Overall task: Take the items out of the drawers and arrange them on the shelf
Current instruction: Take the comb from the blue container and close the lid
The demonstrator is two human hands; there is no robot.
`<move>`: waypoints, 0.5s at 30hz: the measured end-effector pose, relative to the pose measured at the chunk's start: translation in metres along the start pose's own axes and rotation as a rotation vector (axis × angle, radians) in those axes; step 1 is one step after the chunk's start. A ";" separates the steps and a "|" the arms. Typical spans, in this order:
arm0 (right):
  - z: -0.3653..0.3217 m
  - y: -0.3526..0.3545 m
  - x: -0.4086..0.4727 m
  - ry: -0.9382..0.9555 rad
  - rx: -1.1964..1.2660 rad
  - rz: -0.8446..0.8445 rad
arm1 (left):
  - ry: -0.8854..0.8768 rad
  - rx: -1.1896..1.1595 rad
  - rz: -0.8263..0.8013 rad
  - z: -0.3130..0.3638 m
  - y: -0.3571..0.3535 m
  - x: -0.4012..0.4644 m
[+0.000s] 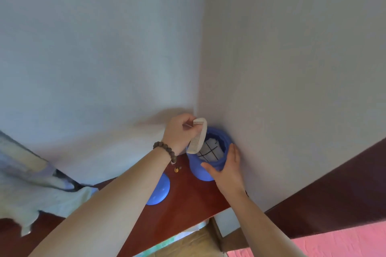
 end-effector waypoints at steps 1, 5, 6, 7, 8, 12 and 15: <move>0.000 0.000 0.000 0.003 -0.022 0.007 | 0.019 -0.027 0.029 -0.002 0.008 -0.005; -0.007 0.000 -0.006 0.048 -0.145 0.073 | 0.074 -0.072 0.116 -0.017 0.047 -0.033; -0.011 -0.002 -0.010 0.080 -0.160 0.083 | 0.079 -0.068 0.141 -0.023 0.058 -0.041; -0.017 -0.005 -0.016 0.113 -0.171 0.086 | 0.086 -0.063 0.168 -0.029 0.069 -0.051; -0.023 -0.008 -0.022 0.142 -0.177 0.085 | 0.096 -0.052 0.197 -0.036 0.080 -0.061; -0.050 -0.034 -0.047 0.241 -0.216 0.048 | 0.191 -0.013 0.289 -0.079 0.119 -0.107; -0.062 -0.065 -0.070 0.257 -0.223 -0.015 | 0.270 0.067 0.325 -0.119 0.147 -0.147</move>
Point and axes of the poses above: each hand's wrist, its own x-axis towards the middle knuckle, its own y-axis out of the back of the hand, z = x × y, the point moved 5 cm from there along x, towards the middle knuckle, and after that the axes turned 5 degrees about x, right-handed, at the moved point
